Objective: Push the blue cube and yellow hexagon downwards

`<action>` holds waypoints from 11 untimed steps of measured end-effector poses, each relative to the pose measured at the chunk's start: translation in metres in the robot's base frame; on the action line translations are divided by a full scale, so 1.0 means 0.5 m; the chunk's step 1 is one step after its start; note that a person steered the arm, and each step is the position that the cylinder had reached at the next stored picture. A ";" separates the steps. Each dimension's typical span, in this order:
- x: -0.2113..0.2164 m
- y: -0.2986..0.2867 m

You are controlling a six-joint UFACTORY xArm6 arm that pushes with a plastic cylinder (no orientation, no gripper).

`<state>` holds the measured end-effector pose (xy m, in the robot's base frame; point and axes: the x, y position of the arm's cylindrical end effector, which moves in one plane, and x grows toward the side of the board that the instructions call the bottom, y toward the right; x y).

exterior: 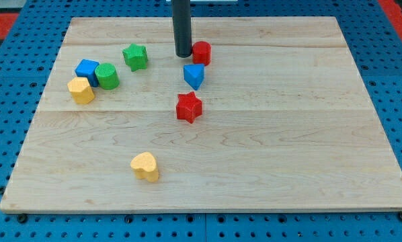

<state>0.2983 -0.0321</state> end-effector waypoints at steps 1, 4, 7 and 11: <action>-0.048 0.029; -0.070 -0.314; 0.254 -0.378; 0.371 -0.340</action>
